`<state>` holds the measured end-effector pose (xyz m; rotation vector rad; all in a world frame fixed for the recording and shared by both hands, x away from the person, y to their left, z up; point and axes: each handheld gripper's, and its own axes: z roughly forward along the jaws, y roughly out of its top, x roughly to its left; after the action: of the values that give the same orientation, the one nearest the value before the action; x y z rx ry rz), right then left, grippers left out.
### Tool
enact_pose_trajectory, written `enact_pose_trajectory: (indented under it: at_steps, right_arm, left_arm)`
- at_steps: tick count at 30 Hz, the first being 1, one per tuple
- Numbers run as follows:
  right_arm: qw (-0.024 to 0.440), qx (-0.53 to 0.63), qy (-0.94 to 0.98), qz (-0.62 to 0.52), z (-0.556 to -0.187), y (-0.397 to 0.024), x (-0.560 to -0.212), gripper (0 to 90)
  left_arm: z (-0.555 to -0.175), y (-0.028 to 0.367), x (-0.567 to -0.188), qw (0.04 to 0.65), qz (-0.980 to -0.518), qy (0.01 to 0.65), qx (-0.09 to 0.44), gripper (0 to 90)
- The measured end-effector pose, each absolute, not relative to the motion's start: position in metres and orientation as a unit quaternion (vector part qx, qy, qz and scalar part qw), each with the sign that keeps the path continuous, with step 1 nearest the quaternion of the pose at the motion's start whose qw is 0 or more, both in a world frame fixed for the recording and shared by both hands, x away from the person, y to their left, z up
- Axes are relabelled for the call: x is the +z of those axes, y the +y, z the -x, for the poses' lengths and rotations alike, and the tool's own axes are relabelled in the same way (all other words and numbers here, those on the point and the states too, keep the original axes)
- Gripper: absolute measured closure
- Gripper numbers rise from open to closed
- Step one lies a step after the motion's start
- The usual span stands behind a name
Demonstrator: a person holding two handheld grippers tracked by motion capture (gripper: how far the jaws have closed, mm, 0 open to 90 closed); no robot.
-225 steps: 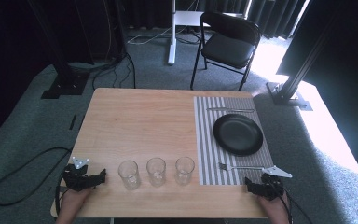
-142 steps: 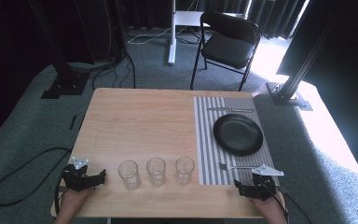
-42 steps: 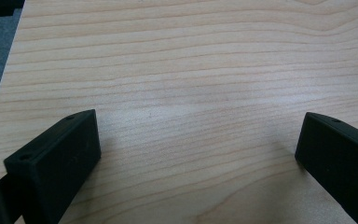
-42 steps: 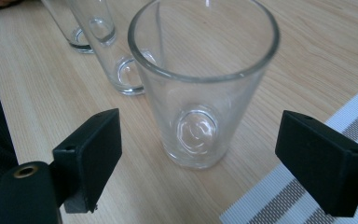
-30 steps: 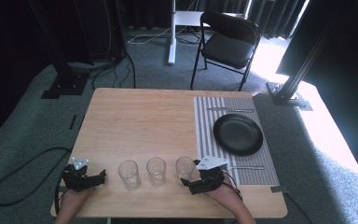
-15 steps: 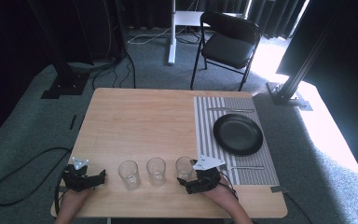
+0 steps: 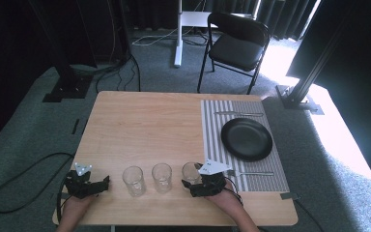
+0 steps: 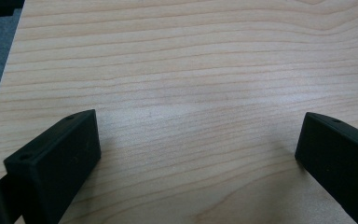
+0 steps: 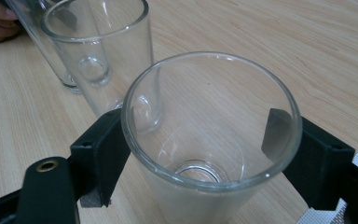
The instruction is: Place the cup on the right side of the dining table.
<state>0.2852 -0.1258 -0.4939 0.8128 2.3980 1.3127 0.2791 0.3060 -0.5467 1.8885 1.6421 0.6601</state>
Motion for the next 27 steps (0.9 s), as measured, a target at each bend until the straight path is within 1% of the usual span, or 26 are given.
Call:
enact_pose_trajectory:
  at_steps: [4,6,20,27]
  right_arm:
    - [0.143,0.451,0.835,-0.281,-0.2854,-0.1232,-0.4941,22.2]
    - [0.150,0.448,0.834,-0.285,-0.2862,-0.1224,-0.4950,27.7]
    - [0.159,0.433,0.843,-0.277,-0.2831,-0.1215,-0.4902,28.3]
    - [0.152,0.436,0.840,-0.284,-0.2850,-0.1269,-0.4854,28.4]
  left_arm:
    - [-0.2791,0.3060,-0.5467,0.273,-0.702,0.610,0.245,0.2]
    - [-0.2791,0.3060,-0.5466,0.273,-0.702,0.610,0.245,0.2]
    - [-0.2791,0.3060,-0.5467,0.273,-0.702,0.610,0.245,0.3]
    - [-0.2791,0.3060,-0.5466,0.273,-0.702,0.610,0.245,0.3]
